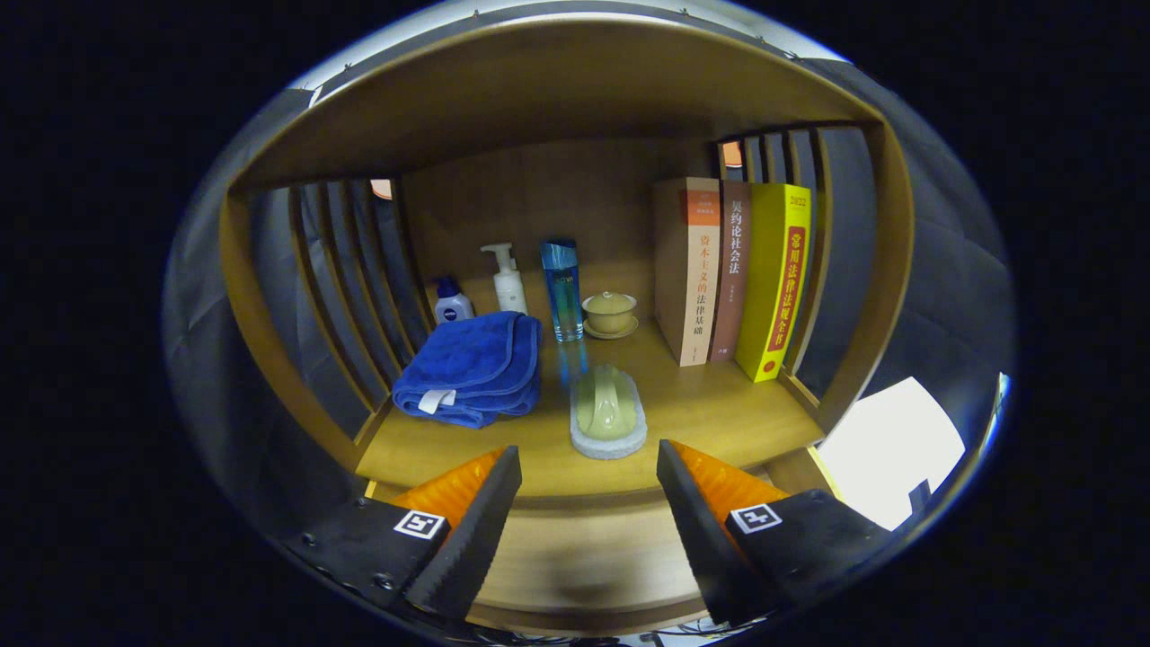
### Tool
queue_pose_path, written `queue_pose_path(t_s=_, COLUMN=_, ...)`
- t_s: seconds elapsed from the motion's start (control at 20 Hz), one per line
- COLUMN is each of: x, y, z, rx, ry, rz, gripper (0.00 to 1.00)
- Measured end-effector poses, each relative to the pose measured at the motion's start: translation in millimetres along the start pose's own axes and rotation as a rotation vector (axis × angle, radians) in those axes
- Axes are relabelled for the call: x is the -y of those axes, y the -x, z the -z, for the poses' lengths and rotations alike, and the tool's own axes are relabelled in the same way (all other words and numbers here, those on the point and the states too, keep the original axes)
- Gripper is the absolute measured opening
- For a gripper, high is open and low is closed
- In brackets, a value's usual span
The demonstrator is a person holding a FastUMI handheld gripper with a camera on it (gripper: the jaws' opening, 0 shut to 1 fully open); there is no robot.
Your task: Pull open the drawer, take out the items inside it, and place them on the countertop above the cabinet.
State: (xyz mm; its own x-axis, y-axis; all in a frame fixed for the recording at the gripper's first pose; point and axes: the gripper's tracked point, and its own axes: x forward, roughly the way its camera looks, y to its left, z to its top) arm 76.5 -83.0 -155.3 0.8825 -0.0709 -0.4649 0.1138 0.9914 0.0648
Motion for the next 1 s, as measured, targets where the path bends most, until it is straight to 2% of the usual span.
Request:
queue_pose_path(t_s=0.2, x=0, y=35, z=11, rx=0.079, ry=0.006, rz=0.002, gripper=0.99)
queue_pose_path(t_s=0.55, x=12, y=90, z=53, rx=0.214, ry=0.112, rz=0.050, gripper=0.99)
queue_pose_path(t_s=0.7, x=12, y=107, z=90, rx=0.215, ry=0.107, rz=0.054, gripper=0.99)
queue_pose_path(t_s=1.0, x=20, y=131, z=134, rx=0.241, ry=0.123, rz=0.085, gripper=0.98)
